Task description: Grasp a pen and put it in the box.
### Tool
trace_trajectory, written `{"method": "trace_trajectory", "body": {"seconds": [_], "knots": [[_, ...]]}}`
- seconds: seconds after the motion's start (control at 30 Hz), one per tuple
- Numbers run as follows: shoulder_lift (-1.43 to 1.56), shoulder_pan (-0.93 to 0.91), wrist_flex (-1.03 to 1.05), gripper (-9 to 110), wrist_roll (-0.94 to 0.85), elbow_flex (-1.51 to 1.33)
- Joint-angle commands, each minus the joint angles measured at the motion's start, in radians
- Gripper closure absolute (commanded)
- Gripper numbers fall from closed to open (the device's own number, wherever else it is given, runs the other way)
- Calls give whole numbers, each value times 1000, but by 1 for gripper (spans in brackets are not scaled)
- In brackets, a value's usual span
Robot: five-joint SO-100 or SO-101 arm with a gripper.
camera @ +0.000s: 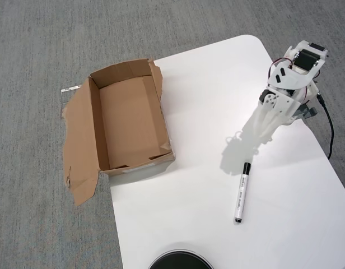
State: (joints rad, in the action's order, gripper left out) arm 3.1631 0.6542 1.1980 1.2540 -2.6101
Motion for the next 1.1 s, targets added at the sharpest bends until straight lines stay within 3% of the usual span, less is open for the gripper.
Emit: {"method": "trace_trajectory", "body": {"seconds": [0.0,0.27,0.47,0.87,1.07], "knots": [[-12,12,-15,100,150,8],[-12,70,-17,100,352,-45],[-38,71,-63,100,341,-48],[-325,116,-425,100,341,-47],[-413,116,-442,88,341,-47]]}}
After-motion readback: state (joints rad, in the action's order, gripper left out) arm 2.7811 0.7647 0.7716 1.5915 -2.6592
